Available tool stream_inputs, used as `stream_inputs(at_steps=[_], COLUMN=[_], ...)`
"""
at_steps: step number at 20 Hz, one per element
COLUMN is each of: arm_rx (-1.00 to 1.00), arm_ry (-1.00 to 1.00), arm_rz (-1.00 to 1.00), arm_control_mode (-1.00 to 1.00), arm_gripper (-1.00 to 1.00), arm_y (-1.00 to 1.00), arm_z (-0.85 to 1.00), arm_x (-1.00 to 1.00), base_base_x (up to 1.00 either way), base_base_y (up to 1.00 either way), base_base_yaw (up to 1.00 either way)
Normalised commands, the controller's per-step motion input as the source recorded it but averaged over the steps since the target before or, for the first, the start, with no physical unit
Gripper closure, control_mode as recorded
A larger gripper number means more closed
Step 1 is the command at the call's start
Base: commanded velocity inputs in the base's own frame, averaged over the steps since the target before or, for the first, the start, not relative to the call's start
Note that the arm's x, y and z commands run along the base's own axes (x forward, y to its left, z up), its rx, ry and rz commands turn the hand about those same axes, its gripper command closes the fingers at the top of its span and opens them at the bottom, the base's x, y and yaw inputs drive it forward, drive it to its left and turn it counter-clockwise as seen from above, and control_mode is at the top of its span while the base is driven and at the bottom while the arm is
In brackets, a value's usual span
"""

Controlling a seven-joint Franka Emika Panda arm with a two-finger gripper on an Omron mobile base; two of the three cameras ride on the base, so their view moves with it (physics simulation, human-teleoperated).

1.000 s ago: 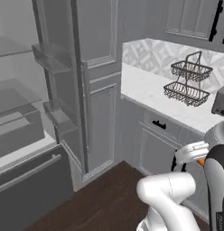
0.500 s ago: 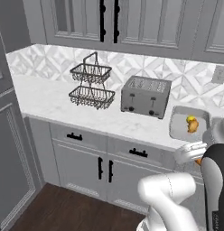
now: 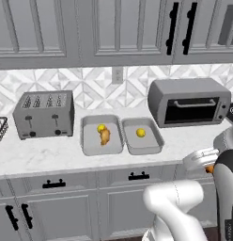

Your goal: Place one lemon and one chicken drumstick in each tupperware on the nearby counter, to pack two identical lunches.

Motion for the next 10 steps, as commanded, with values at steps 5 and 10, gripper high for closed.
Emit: stream_inputs(at_steps=[5,10], arm_rx=[0.0,0.0], arm_ry=[0.0,0.0], arm_rz=[0.0,0.0], arm_control_mode=[1.0,1.0], arm_gripper=[1.0,1.0], arm_y=[0.0,0.0], arm_z=[0.0,0.0], arm_x=[0.0,0.0], base_base_x=[0.11,0.28], base_base_y=[0.21,0.48], base_base_yaw=[-0.64,-0.07])
